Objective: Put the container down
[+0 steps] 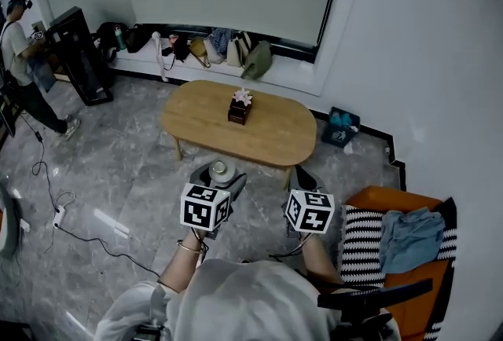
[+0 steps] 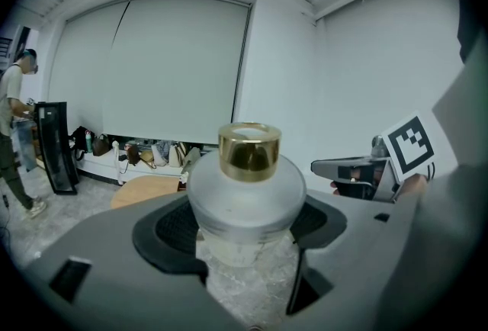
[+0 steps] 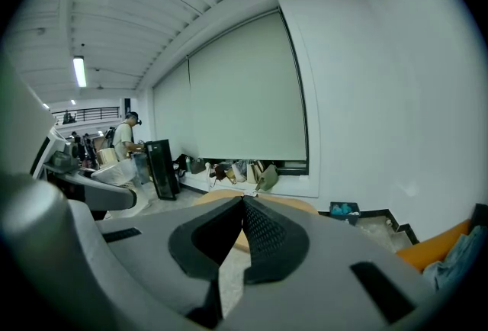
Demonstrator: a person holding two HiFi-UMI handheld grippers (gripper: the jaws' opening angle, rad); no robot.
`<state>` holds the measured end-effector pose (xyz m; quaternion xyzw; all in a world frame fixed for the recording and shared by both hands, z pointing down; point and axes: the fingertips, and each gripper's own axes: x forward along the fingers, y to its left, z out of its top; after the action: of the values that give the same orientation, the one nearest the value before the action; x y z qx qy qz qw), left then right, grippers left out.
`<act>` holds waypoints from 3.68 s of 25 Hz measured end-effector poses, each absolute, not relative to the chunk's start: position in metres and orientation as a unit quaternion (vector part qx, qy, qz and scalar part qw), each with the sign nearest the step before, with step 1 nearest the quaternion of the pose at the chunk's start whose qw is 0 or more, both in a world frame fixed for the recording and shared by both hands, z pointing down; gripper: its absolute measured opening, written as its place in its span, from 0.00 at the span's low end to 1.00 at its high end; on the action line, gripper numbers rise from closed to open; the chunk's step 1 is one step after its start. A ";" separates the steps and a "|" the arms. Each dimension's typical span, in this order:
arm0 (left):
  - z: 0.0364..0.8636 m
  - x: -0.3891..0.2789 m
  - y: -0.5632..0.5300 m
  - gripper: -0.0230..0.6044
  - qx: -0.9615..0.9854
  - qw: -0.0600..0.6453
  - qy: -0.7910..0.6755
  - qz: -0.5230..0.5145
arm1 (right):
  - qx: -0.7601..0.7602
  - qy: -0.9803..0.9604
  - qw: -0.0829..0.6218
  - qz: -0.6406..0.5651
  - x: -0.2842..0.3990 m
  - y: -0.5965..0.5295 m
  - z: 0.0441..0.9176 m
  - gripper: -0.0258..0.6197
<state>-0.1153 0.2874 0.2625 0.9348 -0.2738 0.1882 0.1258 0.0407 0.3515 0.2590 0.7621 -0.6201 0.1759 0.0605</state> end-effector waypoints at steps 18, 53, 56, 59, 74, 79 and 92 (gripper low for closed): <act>0.273 -0.089 0.237 0.57 0.928 0.129 -0.287 0.198 | 0.754 -0.623 0.064 0.196 0.072 0.302 0.276 0.08; 0.289 0.011 -0.035 0.57 0.927 0.165 -0.278 0.192 | 0.748 -0.623 0.104 0.203 0.167 0.036 0.277 0.08; 0.290 0.019 -0.060 0.57 0.928 0.164 -0.275 0.192 | 0.745 -0.627 0.105 0.202 0.171 0.007 0.277 0.08; 0.293 0.025 -0.082 0.57 0.929 0.161 -0.272 0.193 | 0.742 -0.630 0.106 0.203 0.173 -0.016 0.280 0.08; 0.370 0.031 -0.113 0.57 0.892 0.222 -0.323 0.227 | 0.691 -0.659 0.126 0.268 0.185 -0.086 0.363 0.08; 0.409 0.016 -0.116 0.57 0.879 0.215 -0.344 0.252 | 0.669 -0.675 0.143 0.276 0.180 -0.103 0.397 0.08; 0.600 0.009 -0.135 0.57 0.849 0.258 -0.394 0.241 | 0.676 -0.631 0.134 0.357 0.191 -0.122 0.595 0.08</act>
<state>0.0085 -0.1353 0.6001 0.8487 -0.3936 0.2407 0.2584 0.1908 -0.1221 0.5953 0.6755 -0.6310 0.3571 0.1344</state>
